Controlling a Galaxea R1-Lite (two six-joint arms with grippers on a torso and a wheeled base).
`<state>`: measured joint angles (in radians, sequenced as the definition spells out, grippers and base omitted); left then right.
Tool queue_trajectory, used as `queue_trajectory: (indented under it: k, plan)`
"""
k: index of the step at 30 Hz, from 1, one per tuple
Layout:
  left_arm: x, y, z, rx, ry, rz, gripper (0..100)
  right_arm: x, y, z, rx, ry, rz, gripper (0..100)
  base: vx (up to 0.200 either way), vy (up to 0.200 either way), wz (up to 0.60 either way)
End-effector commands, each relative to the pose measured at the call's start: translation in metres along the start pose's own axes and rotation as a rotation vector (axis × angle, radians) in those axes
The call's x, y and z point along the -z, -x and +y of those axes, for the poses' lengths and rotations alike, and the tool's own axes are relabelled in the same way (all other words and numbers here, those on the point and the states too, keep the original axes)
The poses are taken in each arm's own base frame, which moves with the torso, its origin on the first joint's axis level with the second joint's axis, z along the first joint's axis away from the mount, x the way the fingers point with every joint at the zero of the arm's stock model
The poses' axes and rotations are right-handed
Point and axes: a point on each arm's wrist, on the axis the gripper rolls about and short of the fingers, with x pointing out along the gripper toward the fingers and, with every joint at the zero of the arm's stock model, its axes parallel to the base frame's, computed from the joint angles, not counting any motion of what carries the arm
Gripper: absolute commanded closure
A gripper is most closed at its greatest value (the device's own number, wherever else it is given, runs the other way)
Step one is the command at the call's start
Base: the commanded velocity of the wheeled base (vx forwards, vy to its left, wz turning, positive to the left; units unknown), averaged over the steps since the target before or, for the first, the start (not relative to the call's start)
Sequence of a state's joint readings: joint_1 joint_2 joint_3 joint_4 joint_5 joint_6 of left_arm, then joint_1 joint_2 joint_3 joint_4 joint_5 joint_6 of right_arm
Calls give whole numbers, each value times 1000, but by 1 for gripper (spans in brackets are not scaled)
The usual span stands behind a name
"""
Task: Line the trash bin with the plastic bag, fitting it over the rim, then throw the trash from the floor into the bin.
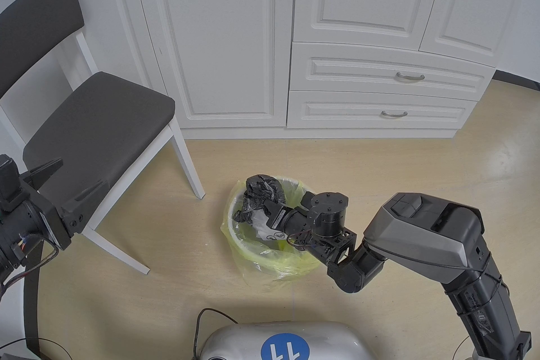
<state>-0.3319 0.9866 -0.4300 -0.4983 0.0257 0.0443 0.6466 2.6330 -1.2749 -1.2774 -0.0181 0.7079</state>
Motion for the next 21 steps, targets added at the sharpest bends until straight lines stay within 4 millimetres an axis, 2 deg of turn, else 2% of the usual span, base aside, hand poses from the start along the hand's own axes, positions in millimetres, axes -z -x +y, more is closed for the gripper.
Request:
queue_trajectory:
  k: [1,5,10,11,21]
  plan:
    - [2,-2,-1,7,-1,13,0,7,-4,-1,-5,0,5,100,0,0,0]
    - [7,-5,-1,9,-8,38,0,12,-8,-11,6,1,3,100,0,0,0]
    - [7,-5,-1,8,-6,35,0,16,-6,-12,23,6,30,100,0,0,0]
    - [7,-5,-1,8,-6,35,0,16,-6,-11,22,6,31,0,0,0,0]
    - [6,-2,0,2,-6,26,0,11,-6,-12,53,8,-4,0,0,0,0]
